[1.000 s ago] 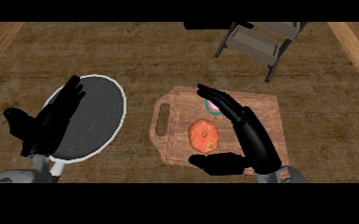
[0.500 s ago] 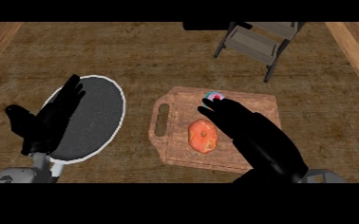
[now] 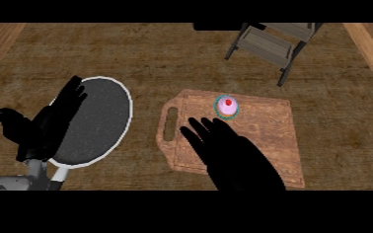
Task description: Pick the squash from the cutting board and place it in the tiered basket
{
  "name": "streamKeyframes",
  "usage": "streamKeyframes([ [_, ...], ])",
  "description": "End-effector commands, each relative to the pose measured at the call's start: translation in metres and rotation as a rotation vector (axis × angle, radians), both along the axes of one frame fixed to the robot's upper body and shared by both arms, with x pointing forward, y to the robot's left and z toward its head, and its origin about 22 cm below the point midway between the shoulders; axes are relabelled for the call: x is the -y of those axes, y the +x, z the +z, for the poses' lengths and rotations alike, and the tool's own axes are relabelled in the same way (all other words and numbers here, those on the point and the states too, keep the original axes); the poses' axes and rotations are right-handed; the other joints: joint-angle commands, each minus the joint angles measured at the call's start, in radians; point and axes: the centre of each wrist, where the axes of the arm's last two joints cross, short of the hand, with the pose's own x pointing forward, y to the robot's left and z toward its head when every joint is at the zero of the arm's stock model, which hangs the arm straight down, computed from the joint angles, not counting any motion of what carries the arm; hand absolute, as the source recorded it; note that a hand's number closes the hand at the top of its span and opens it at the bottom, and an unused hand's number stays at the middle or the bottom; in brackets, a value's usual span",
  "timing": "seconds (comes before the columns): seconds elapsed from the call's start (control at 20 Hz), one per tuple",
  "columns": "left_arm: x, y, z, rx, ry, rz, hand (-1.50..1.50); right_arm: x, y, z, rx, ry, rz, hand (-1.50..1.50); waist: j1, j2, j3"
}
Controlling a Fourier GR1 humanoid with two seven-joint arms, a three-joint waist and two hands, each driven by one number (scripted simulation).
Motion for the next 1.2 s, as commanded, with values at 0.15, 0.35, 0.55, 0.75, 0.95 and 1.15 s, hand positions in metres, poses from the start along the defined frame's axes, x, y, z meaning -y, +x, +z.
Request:
streamKeyframes([
  [0.15,0.012,-0.016,-0.002,0.002,-0.011,-0.012,0.0,-0.015,0.001,-0.041,-0.01,-0.07,-0.101,-1.5,0.003,0.002,0.002],
  [0.35,-0.001,-0.007,0.003,-0.006,-0.008,-0.021,0.0,-0.023,0.014,-0.056,-0.025,-0.081,-0.138,-1.5,0.002,0.003,0.002],
  [0.55,0.009,-0.006,0.011,0.027,-0.014,-0.009,0.0,0.015,0.033,-0.069,-0.008,-0.107,-0.127,-1.5,0.001,0.003,0.002],
  [0.75,0.006,-0.014,0.003,0.015,0.004,0.005,0.0,0.022,0.046,-0.096,0.069,-0.12,-0.159,-1.5,0.003,0.004,0.002],
  [0.95,-0.011,0.009,-0.01,0.014,-0.011,-0.013,0.0,0.005,0.042,-0.103,0.098,-0.117,-0.147,-1.5,-0.001,0.004,0.001],
  [1.15,0.014,0.005,-0.011,0.003,0.007,-0.001,0.0,-0.002,0.039,-0.093,0.107,-0.117,-0.157,-1.5,-0.002,0.003,0.001],
])
